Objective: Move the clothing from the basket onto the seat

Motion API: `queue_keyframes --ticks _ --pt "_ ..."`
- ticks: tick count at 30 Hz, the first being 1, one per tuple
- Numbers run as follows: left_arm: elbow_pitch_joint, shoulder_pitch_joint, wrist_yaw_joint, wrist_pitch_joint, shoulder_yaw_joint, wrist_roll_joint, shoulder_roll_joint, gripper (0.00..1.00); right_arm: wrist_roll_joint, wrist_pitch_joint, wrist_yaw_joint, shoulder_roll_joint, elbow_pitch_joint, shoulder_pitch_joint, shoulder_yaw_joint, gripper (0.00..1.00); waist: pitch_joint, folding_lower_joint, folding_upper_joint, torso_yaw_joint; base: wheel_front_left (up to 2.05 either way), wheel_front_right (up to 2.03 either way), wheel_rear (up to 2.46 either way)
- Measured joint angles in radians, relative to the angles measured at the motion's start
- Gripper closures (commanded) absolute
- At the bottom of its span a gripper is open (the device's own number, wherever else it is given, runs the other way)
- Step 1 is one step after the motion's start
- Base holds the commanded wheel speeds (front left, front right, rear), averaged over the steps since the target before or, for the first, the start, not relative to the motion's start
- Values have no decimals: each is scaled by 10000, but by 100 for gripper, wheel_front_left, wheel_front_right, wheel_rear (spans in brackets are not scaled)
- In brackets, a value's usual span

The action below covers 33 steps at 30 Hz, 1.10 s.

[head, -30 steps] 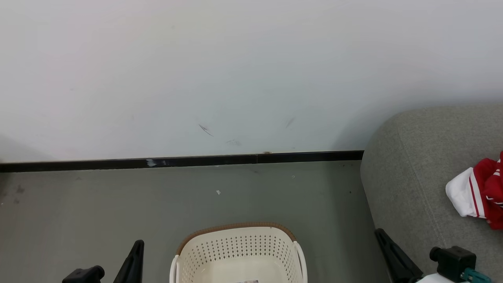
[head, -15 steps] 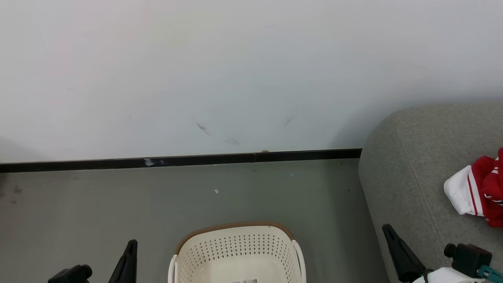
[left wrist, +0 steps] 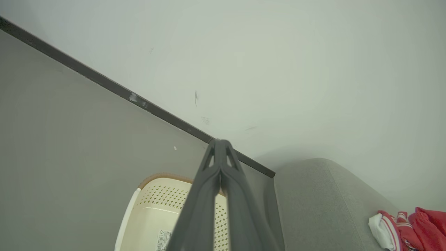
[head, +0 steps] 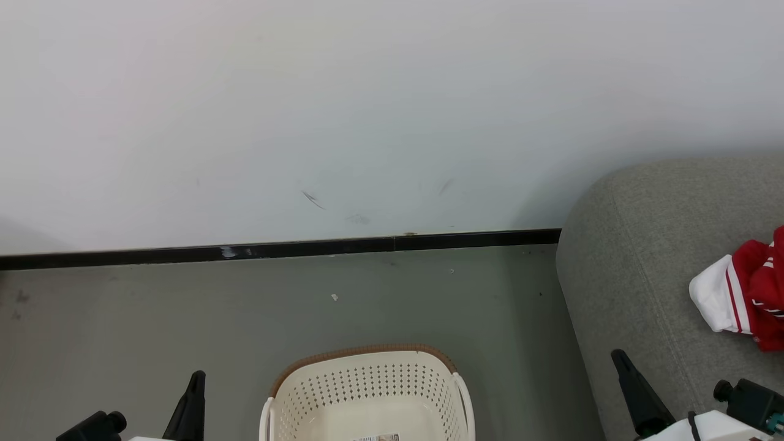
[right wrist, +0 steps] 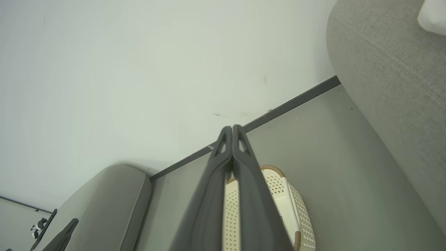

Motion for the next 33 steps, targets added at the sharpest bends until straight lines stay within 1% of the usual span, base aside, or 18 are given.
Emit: queue_keyframes --ticks 8,12,24,33 --pt "-2 -46 -6 309 240 -828 -59 100 1083 276 0 33 98 -229 -151 100 11 0 0 -40 0 0 0" --pt "-6 -183 -79 472 339 -1275 -84 100 1636 374 0 42 263 -306 -259 100 27 -13 0 -60 0 0 0" --pt "-15 -278 -92 872 669 -2554 -236 100 3216 685 0 90 474 -500 -500 100 110 -64 0 -121 0 0 0" --pt "-25 -408 -178 1191 938 -3494 -297 100 4416 970 0 111 663 -802 -731 100 166 -75 0 -167 0 0 0"
